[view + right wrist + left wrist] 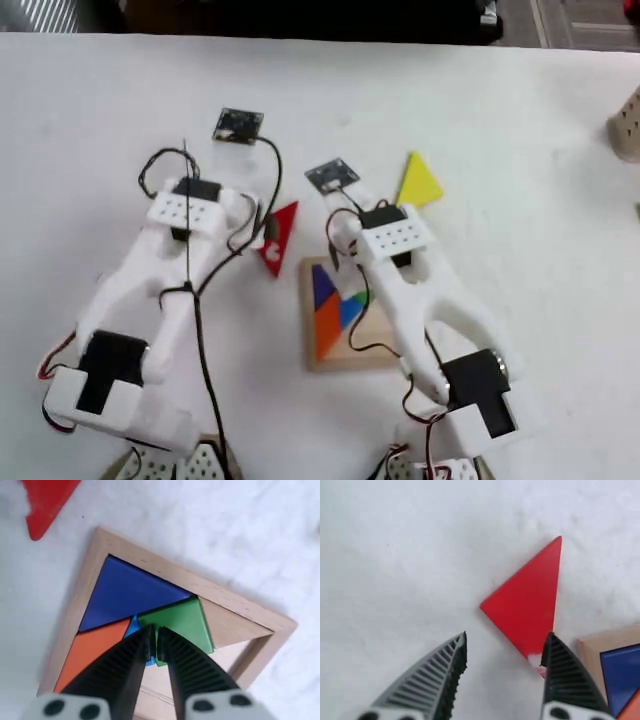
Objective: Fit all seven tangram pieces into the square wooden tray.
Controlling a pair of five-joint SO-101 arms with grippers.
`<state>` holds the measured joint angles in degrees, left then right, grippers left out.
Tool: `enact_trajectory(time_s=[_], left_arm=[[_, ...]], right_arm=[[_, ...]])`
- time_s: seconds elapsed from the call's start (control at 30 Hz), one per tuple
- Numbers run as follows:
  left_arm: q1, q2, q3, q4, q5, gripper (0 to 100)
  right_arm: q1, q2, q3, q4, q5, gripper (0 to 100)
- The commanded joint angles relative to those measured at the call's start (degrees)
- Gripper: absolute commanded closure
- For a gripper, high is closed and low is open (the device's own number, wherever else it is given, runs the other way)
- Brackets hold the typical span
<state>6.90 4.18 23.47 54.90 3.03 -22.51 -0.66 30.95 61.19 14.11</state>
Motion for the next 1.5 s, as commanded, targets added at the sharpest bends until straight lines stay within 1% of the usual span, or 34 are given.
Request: enact_trajectory(time_s=[0.0,0.07,0.2,0.3,0.4,0.47,0.57,0.67,0.73,0.83,0.97,1.1,1.17,1.47], left_arm=[[0.7,2.9,-8.4,5.7,1.8,69],[0.6,6.6,-12.7,9.0,3.3,66],[0.7,13.1,-18.5,11.7,3.9,66],[0.7,15.4,-20.5,11.1,3.8,70],[1.3,16.7,-20.3,6.8,4.0,76],[1.7,17.8,-20.2,4.7,3.9,79],[1.9,19.8,-20.7,4.1,4.1,79],[1.9,20.5,-22.1,5.7,4.2,79],[1.9,20.7,-22.1,7.6,4.4,78],[1.8,20.7,-21.9,9.7,6.9,73],[1.5,20.7,-22.2,10.5,6.9,67],[1.9,20.6,-22.2,10.5,-0.2,67],[1.5,20.6,-22.3,10.1,-1.8,67],[1.8,22.2,-23.8,11.0,-1.9,67]], right_arm=[[0.6,-2.9,-1.1,-0.9,1.2,98.1],[0.6,-2.9,-1.1,-0.7,1.2,98.1],[0.6,-2.9,-1.1,-0.7,1.2,98.1],[0.5,-2.9,-1.1,-0.7,1.2,98.1],[0.6,-2.9,-1.1,-0.7,1.2,98.1],[0.6,-2.9,-1.1,-0.7,1.2,98.1],[0.6,-2.9,-1.1,-0.7,1.2,98.1],[0.6,-2.9,-1.1,-0.7,1.2,98.1],[0.6,-3.0,-1.0,-0.7,1.2,98.1],[0.7,-3.0,-1.0,-0.7,1.3,98.1],[0.7,-3.0,-1.0,-0.7,1.3,98.1],[0.7,-3.2,-1.0,-0.7,1.3,98.1],[0.7,-3.2,-1.0,-0.7,1.3,98.1],[0.7,-2.9,-1.0,-0.7,1.3,98.1]])
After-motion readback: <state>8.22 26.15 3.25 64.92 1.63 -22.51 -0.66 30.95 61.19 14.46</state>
